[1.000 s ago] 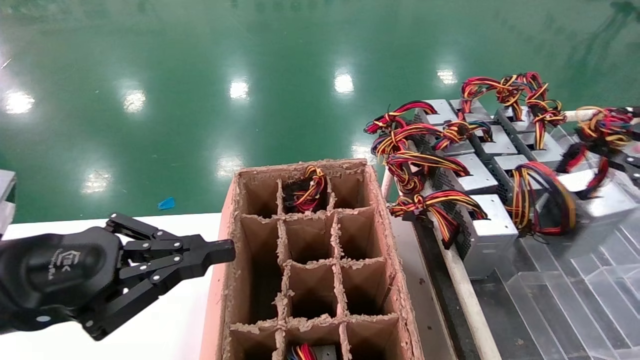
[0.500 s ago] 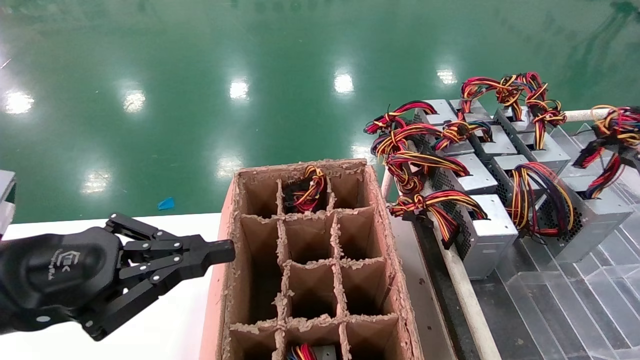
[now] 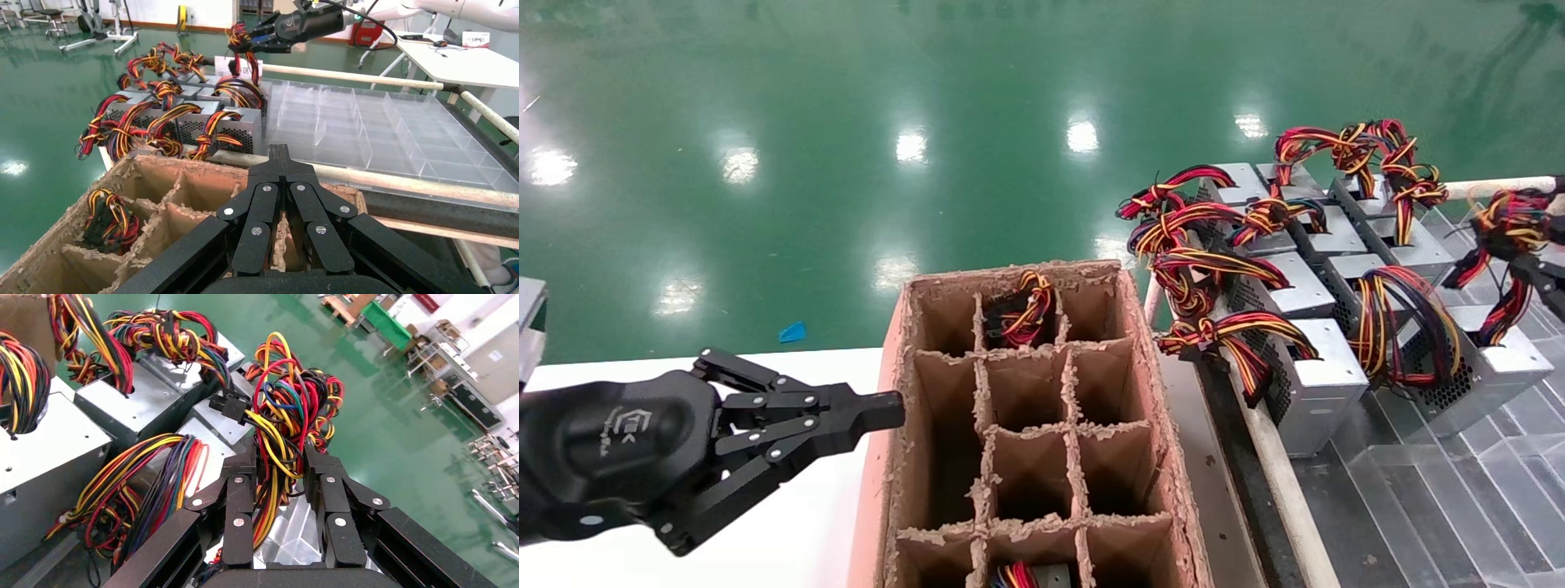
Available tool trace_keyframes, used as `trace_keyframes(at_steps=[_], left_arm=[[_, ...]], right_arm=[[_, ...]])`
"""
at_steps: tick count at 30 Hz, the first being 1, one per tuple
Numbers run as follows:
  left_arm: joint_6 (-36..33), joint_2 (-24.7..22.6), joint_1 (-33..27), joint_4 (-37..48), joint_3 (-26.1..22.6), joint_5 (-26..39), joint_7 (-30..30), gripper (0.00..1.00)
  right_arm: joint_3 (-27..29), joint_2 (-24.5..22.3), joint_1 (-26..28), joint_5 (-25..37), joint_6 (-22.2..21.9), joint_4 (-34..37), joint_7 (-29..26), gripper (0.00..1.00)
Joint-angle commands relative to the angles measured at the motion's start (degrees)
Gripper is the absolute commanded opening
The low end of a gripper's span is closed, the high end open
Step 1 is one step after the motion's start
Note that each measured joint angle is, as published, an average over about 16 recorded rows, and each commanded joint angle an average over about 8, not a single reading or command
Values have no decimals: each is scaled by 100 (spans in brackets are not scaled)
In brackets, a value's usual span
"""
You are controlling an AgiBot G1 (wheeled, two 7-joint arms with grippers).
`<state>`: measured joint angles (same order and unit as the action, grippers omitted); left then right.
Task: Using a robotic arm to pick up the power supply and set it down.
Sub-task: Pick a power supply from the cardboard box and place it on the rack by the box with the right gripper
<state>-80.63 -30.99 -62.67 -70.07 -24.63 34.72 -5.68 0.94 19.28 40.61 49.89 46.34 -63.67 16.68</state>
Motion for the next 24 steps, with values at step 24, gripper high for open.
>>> trace_keyframes(at_steps=[24], left_arm=[[0, 0, 0, 0, 0, 0, 0, 0]], right_arm=[[-423, -232, 804, 315, 520, 55, -230, 100]])
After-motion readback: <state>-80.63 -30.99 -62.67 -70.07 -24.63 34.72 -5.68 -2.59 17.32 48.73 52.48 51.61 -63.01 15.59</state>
